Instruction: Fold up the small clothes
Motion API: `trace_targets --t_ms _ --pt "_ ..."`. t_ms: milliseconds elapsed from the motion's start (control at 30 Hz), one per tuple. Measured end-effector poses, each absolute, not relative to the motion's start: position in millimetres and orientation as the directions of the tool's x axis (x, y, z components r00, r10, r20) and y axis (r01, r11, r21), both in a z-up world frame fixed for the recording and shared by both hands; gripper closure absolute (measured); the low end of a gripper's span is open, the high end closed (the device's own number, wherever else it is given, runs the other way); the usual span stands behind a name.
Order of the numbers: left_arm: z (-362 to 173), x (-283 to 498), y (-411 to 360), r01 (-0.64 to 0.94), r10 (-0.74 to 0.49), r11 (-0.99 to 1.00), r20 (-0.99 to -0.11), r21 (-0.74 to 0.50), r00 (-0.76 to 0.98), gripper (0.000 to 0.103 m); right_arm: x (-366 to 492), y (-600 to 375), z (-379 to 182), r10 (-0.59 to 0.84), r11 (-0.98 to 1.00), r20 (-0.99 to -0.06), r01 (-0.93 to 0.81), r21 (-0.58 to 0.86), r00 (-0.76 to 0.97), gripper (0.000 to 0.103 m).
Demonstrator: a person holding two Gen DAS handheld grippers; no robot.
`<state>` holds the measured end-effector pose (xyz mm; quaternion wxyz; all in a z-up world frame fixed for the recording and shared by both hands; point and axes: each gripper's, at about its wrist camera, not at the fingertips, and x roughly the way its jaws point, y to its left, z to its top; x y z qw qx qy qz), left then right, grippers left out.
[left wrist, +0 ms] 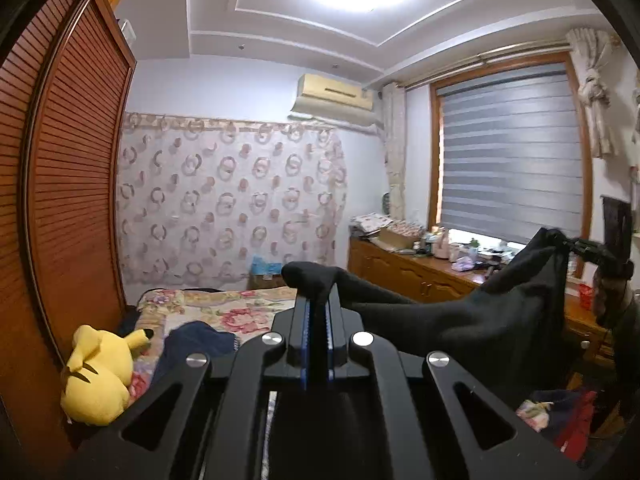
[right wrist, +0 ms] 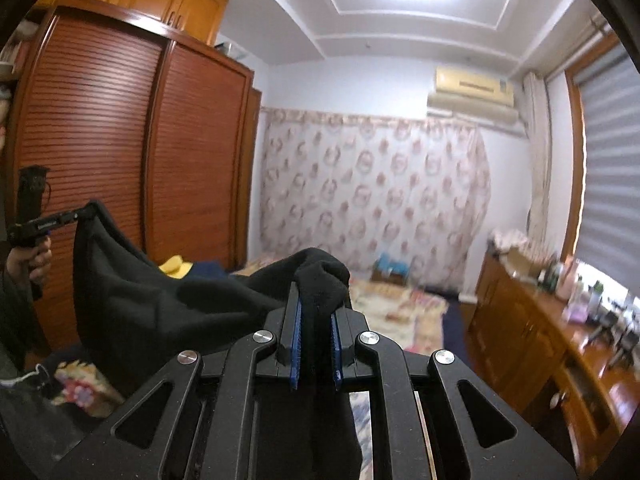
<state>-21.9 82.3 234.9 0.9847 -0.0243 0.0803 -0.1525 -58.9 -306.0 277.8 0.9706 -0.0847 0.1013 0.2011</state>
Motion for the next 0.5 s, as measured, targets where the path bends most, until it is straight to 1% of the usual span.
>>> trace_targets --t_ms 67,133,167,233,300,333,367,400,433,467,500 --pt "231.5 10.1 79.9 0.260 -0.267 0.964 -0.181 -0.060 0.947 0.099 -28.6 -304.2 283.7 0.346 0.910 -0.243 -0.387 -0.148 0.906 0.094" --pt "216.8 57.5 79.4 0.226 -0.235 0.972 -0.244 -0.062 0.941 0.098 10.6 -302.0 278.8 0.311 0.918 -0.281 -0.364 -0.160 0.908 0.094" --pt "207.7 79.8 80.9 0.215 -0.227 0.974 -0.265 -0.074 0.937 0.098 41.2 -301.7 269.9 0.282 0.922 -0.317 -0.347 -0.170 0.905 0.094" --pt "175.0 142.2 79.6 0.182 -0.186 0.982 -0.342 -0.044 0.921 0.095 88.0 -300.7 251.6 0.247 0.926 -0.368 -0.330 -0.184 0.897 0.094" --pt "135.4 192.5 73.3 0.147 -0.139 0.989 -0.419 -0.013 0.897 0.089 145.9 -299.9 216.5 0.199 0.928 -0.423 -0.308 -0.207 0.884 0.093" --pt "119.9 211.2 72.9 0.141 -0.128 0.990 -0.457 -0.006 0.880 0.087 183.2 -298.2 190.2 0.164 0.935 -0.469 -0.289 -0.207 0.868 0.092" --pt "101.1 229.7 72.1 0.130 -0.113 0.991 -0.499 0.000 0.859 0.087 207.2 -301.6 167.4 0.143 0.941 -0.506 -0.276 -0.197 0.851 0.088" --pt "85.9 242.7 72.4 0.117 -0.102 0.993 -0.526 -0.005 0.844 0.087 228.8 -304.1 145.3 0.112 0.948 -0.542 -0.253 -0.192 0.833 0.081" --pt "67.0 253.2 75.4 0.107 -0.094 0.994 -0.552 -0.008 0.828 0.085 249.4 -306.9 122.9 0.078 0.957 -0.580 -0.225 -0.185 0.811 0.076" --pt "59.4 253.6 70.4 0.111 -0.098 0.994 -0.564 -0.012 0.820 0.082 270.8 -311.5 97.3 0.049 0.967 -0.623 -0.193 -0.165 0.781 0.074" --pt "51.5 253.3 69.5 0.125 -0.118 0.992 -0.577 -0.027 0.808 0.074 281.4 -316.5 78.0 0.039 0.974 -0.649 -0.175 -0.145 0.760 0.071"
